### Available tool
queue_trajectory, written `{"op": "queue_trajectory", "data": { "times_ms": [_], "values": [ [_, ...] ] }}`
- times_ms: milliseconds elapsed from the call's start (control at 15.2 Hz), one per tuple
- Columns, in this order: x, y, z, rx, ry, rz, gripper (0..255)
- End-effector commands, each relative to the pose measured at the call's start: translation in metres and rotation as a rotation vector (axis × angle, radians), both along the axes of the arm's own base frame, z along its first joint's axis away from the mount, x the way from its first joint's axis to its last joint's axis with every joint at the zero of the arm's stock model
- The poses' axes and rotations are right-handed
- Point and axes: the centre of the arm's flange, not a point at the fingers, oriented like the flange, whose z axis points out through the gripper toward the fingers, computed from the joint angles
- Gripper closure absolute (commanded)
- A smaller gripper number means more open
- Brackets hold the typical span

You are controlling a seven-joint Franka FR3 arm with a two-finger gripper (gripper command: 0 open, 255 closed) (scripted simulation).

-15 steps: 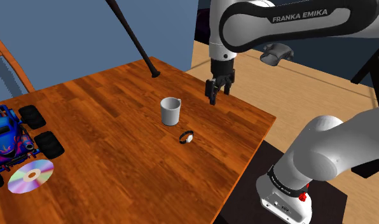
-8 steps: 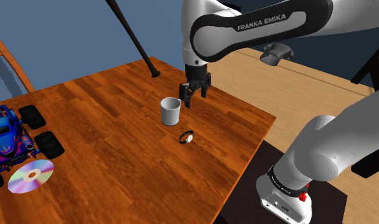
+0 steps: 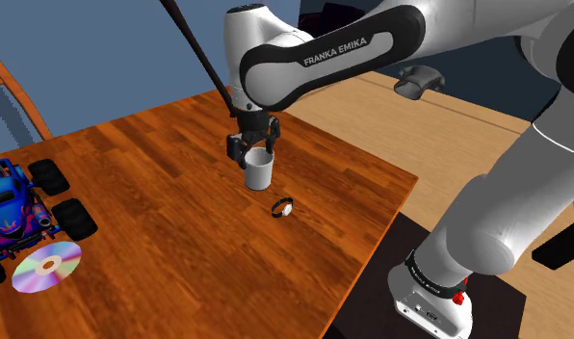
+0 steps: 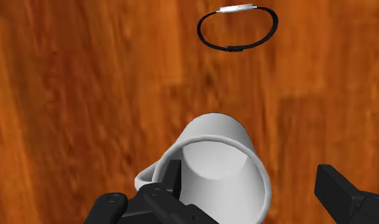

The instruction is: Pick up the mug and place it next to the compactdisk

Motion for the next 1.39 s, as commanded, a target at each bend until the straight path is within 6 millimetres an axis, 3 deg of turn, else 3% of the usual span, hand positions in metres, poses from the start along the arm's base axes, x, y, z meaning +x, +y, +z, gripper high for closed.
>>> {"op": "queue_trajectory", "data": {
  "times_ms": [0,528,1056,1122,1320],
  "values": [
    [0.015,0.016,-0.005,0.000,-0.018,-0.004,0],
    [0.014,0.013,-0.045,0.000,-0.018,-0.004,0],
    [0.014,0.013,-0.045,0.000,-0.018,-0.004,0],
    [0.014,0.013,-0.045,0.000,-0.018,-0.004,255],
    [0.014,0.013,-0.045,0.000,-0.018,-0.004,255]
  ]
}}
